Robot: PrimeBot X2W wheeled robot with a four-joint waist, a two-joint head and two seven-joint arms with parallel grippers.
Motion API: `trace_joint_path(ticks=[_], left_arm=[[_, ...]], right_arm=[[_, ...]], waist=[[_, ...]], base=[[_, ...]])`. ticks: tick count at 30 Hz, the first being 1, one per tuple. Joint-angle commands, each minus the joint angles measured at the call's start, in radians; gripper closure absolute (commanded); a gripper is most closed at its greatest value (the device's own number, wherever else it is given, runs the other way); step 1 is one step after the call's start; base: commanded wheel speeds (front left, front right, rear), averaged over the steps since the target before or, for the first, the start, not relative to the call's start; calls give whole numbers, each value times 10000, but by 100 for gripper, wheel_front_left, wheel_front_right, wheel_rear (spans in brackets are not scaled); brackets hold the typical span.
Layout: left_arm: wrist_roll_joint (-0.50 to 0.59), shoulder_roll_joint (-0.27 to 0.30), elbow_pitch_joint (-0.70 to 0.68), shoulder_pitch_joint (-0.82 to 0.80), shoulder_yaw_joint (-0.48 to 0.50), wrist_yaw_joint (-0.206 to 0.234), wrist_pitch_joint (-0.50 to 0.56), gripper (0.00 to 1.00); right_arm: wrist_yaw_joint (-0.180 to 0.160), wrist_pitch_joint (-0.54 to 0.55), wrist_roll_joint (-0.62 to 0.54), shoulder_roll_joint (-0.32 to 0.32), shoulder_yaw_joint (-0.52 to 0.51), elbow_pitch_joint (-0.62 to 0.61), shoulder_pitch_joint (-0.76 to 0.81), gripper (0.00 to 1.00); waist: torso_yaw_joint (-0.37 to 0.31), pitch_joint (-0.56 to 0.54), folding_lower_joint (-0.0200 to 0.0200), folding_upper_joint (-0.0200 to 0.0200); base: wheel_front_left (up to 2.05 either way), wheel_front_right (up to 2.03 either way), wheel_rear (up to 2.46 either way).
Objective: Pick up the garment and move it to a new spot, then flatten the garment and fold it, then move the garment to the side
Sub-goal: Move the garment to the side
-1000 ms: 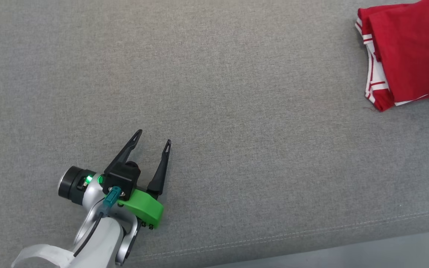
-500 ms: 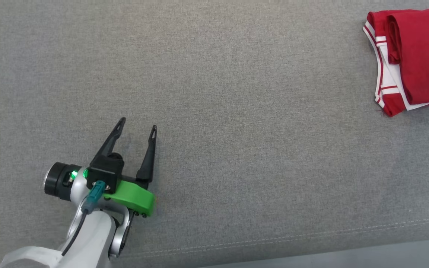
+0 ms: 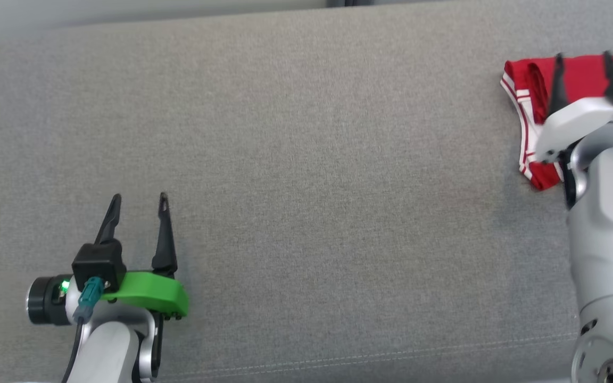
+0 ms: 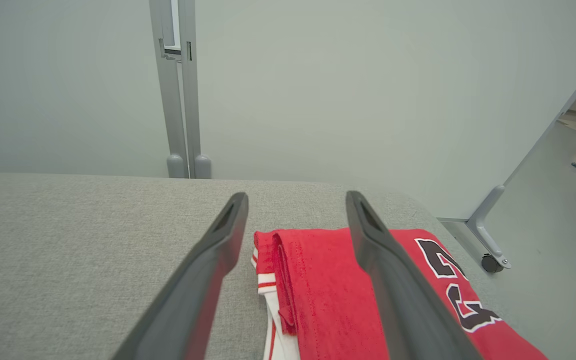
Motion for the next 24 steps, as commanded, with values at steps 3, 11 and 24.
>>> trace_joint_path(ticks=[3,11,24], left_arm=[[-156,170,175,404,204,166,-79,0],[-354,259,339,1141,282,147,-101,0],[-649,304,693,1853,-128,-365,61,0]], right_arm=[[-19,-128,998,246,811,-606,924,0],[-17,-98,3062,502,2268,-1903,2889,0],[-17,601,5604,521,3855,-3649,5846,0]], waist=[[312,-986,0,0],[639,-1868,0,0],[1226,-3055,0,0]], base=[[0,0,0],[0,0,0],[0,0,0]])
